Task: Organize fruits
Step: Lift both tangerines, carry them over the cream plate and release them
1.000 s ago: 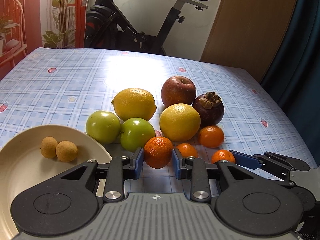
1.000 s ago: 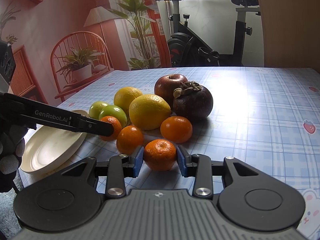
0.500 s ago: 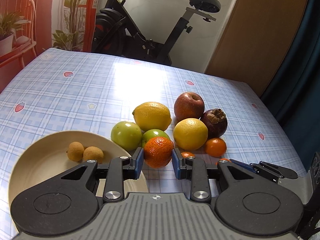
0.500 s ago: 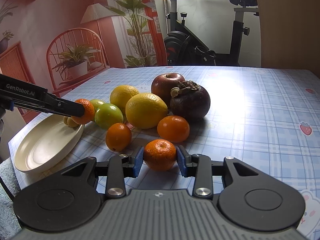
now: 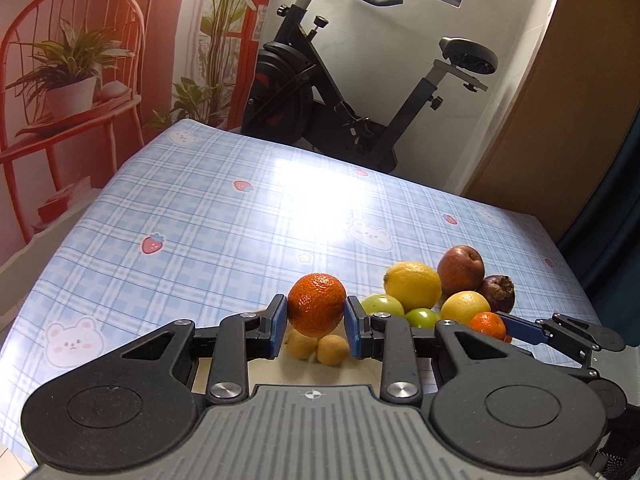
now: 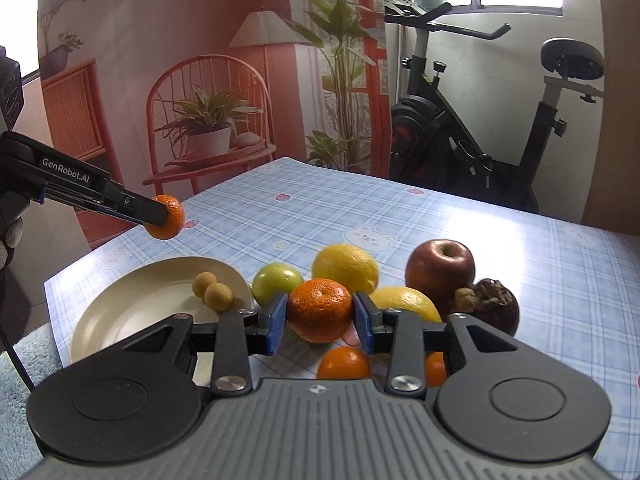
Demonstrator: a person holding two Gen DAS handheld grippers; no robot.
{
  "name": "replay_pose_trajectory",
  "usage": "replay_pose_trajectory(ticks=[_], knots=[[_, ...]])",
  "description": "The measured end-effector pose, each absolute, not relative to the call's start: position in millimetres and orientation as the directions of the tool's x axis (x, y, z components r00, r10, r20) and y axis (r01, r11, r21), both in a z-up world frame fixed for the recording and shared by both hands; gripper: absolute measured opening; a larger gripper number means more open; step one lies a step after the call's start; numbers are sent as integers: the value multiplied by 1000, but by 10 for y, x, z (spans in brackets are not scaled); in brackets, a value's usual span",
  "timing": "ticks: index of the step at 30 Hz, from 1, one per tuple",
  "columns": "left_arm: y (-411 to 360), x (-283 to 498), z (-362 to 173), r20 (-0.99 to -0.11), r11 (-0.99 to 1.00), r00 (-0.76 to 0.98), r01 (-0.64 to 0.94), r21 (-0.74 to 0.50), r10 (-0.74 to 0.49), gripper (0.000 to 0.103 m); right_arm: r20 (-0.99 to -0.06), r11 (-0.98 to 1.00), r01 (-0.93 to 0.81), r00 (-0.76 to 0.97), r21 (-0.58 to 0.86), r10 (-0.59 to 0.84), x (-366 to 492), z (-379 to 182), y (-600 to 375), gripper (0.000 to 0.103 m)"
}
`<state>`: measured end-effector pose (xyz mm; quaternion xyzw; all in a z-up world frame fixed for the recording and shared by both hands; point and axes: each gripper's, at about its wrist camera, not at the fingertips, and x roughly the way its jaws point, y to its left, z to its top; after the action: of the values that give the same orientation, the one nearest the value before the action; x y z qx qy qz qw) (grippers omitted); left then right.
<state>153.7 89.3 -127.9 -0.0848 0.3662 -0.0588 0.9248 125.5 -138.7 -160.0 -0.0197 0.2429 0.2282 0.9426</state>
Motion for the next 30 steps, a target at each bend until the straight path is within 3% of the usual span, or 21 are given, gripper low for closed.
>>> replay_pose_trajectory(ticks=[13,30], knots=[[1222,1619,-1618,-735,985,658,63,-160,-162,33,-591,816,-578,656,7,470,1573,-1927,-516,38],[1123,1750,-1844,-754,985,633,114,-131,-173,33,-628,805,-591,647,-55,432,1756,-2065,-359,38]])
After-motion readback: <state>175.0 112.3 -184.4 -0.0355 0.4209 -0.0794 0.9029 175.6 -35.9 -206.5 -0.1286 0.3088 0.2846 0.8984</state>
